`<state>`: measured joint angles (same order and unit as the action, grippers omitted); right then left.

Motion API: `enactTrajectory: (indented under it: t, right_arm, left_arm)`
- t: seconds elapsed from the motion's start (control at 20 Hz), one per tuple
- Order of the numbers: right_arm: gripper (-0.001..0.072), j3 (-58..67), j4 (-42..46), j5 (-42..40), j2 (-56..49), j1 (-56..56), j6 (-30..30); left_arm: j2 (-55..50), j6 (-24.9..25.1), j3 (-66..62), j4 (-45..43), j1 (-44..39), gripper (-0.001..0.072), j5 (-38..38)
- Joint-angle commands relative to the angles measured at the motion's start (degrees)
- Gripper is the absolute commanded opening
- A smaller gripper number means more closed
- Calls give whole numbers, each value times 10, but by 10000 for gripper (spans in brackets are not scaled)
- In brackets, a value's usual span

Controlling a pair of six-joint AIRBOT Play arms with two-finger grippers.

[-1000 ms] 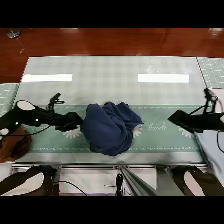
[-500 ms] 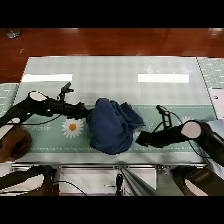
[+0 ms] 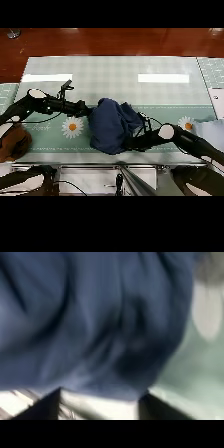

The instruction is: Fold the shirts.

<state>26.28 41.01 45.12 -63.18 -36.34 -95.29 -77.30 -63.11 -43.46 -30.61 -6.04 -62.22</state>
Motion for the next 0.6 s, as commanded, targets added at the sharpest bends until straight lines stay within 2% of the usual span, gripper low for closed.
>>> enactTrajectory:
  t: [0.0,0.05,0.15,0.3,0.4,0.5,0.55]
  right_arm:
    - [236,0,-86,-55,-33,-7,66]
    - [22,2,-110,-57,-38,-7,103]
    - [17,26,-89,-44,-28,7,124]
    - [17,124,25,16,26,99,86]
    - [16,257,115,73,60,193,51]
    - [16,422,138,119,62,259,50]
    - [16,501,143,140,61,277,52]
  left_arm:
    - [0,0,-1,0,0,28,-4]
    - [0,0,-1,0,1,28,-4]
    - [9,-2,-4,3,19,28,-6]
    - [56,-8,-49,9,87,28,-19]
    - [101,-8,-111,73,139,28,-2]
    - [140,-8,-198,154,163,28,51]
    - [153,-8,-247,161,165,27,72]
